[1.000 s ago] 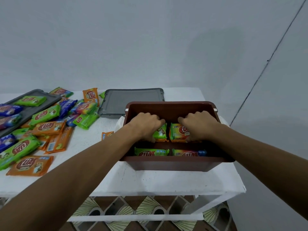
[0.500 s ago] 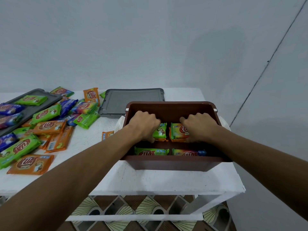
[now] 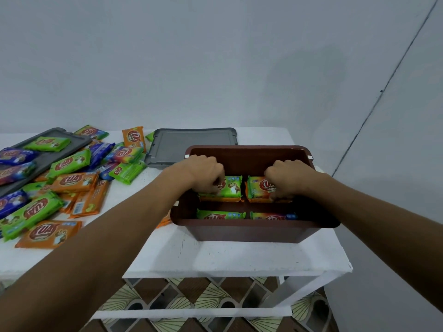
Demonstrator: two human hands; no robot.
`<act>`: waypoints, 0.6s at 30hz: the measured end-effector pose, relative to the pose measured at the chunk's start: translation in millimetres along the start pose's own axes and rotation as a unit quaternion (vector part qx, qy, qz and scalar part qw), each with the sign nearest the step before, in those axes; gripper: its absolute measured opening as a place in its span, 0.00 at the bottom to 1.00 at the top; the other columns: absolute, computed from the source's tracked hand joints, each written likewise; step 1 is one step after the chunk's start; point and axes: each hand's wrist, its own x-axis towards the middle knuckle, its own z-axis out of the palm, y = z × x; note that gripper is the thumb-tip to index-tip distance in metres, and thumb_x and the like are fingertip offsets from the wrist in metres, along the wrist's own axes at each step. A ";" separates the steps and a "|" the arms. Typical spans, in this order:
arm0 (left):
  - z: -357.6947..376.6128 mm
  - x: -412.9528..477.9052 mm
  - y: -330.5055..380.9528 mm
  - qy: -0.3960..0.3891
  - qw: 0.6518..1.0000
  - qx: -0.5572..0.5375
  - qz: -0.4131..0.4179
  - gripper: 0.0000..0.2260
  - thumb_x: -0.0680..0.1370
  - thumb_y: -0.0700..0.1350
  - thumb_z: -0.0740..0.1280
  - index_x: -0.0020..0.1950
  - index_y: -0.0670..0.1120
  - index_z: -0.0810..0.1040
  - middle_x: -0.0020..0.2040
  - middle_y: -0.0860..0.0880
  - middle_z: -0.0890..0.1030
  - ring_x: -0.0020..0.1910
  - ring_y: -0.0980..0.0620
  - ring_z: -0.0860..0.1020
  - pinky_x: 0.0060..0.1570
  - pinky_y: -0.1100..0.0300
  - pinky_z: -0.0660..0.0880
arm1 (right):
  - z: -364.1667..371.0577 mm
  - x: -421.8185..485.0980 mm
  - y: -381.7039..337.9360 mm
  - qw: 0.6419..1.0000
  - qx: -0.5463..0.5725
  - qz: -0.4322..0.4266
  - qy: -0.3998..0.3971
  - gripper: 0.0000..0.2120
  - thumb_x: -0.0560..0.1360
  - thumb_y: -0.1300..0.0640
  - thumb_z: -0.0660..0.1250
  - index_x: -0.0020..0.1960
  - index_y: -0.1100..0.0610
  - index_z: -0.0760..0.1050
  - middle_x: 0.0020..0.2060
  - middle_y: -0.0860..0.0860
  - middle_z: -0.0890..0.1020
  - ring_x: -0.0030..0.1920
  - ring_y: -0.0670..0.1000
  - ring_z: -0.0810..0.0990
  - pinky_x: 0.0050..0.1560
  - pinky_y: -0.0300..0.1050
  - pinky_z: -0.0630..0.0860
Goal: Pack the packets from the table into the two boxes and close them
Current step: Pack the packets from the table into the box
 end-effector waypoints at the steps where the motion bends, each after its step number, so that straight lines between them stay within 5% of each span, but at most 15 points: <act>1: 2.5 -5.9 -6.1 0.025 0.999 -0.016 0.020 0.15 0.77 0.58 0.65 0.59 0.51 0.78 0.54 0.49 0.79 0.53 0.46 0.78 0.50 0.50 0.75 | -1.6 -0.8 -2.5 1.000 0.004 0.001 0.005 0.27 0.72 0.41 0.71 0.65 0.53 0.71 0.59 0.53 0.76 0.56 0.55 0.77 0.51 0.49 0.75; 4: 11.1 -23.0 -19.9 0.145 0.978 -0.138 0.051 0.11 0.78 0.55 0.62 0.52 0.50 0.79 0.49 0.51 0.80 0.49 0.49 0.78 0.49 0.48 0.76 | -5.6 -1.1 -11.7 0.998 0.043 -0.003 0.035 0.20 0.75 0.46 0.68 0.65 0.49 0.72 0.59 0.53 0.77 0.56 0.57 0.77 0.48 0.50 0.72; 9: 31.2 -68.1 -48.2 0.286 0.933 -0.217 0.002 0.14 0.81 0.49 0.63 0.62 0.43 0.77 0.66 0.46 0.76 0.63 0.48 0.74 0.61 0.57 0.69 | -26.5 0.8 -47.7 0.985 0.128 -0.032 0.115 0.10 0.76 0.47 0.65 0.57 0.45 0.75 0.49 0.46 0.80 0.50 0.54 0.79 0.46 0.50 0.75; 13: 73.3 -112.4 -82.6 0.261 0.936 -0.226 -0.071 0.15 0.80 0.49 0.64 0.65 0.46 0.74 0.65 0.47 0.75 0.63 0.49 0.73 0.61 0.54 0.72 | -50.5 5.3 -96.4 0.959 0.166 -0.074 0.218 0.06 0.76 0.47 0.64 0.50 0.46 0.76 0.40 0.42 0.79 0.43 0.48 0.78 0.41 0.49 0.77; 18: 121.7 -170.9 -127.5 0.182 0.943 -0.258 -0.105 0.11 0.79 0.47 0.66 0.61 0.49 0.76 0.60 0.51 0.77 0.58 0.51 0.75 0.56 0.51 0.75 | -75.7 21.1 -168.0 0.930 0.170 -0.137 0.294 0.04 0.74 0.50 0.64 0.47 0.48 0.76 0.40 0.44 0.78 0.43 0.50 0.76 0.40 0.47 0.74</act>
